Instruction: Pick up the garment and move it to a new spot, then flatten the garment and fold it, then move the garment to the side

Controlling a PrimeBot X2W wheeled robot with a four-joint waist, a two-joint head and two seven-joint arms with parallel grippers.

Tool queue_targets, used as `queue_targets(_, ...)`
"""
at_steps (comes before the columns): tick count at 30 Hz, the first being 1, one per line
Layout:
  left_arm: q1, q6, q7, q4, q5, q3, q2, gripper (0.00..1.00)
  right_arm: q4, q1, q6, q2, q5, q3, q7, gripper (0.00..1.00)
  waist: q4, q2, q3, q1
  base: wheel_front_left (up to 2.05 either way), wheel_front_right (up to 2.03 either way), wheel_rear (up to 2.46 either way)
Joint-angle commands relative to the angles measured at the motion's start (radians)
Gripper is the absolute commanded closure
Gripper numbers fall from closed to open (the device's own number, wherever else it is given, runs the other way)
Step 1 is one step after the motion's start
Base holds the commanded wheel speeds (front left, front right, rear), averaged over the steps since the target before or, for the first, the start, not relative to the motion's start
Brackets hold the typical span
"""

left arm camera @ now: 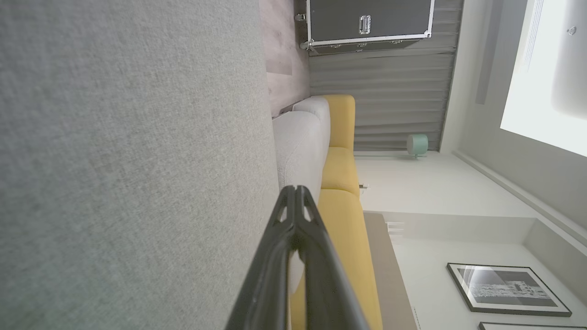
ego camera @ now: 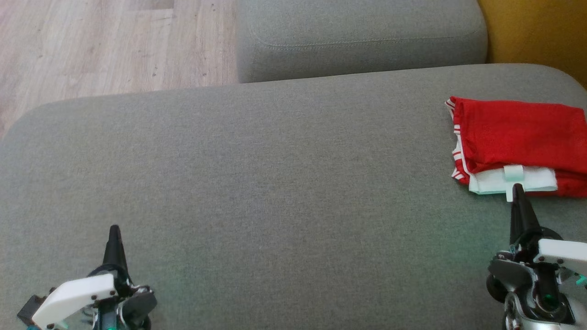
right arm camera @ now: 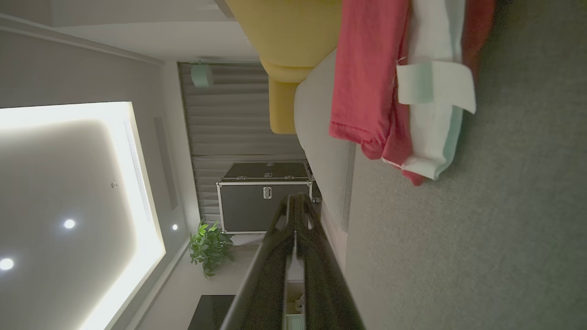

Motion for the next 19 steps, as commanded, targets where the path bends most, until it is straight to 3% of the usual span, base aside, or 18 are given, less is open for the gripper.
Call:
queue_targets(1, -0.052, -0.007, 0.009, -0.037, -0.021, 0.042, 0.008, 1.00, -0.045, -0.019, -0.001, -0.004, 0.030, 0.018, 0.011, 1.00, 0.000, 0.0000, 0.000, 0.0000, 0.00, 0.00, 0.00)
queue_targets(19, -0.053, -0.007, 0.011, -0.038, -0.027, 0.043, 0.008, 1.00, -0.046, -0.018, -0.001, -0.004, 0.037, 0.017, 0.013, 1.00, 0.000, 0.0000, 0.000, 0.0000, 0.00, 0.00, 0.00)
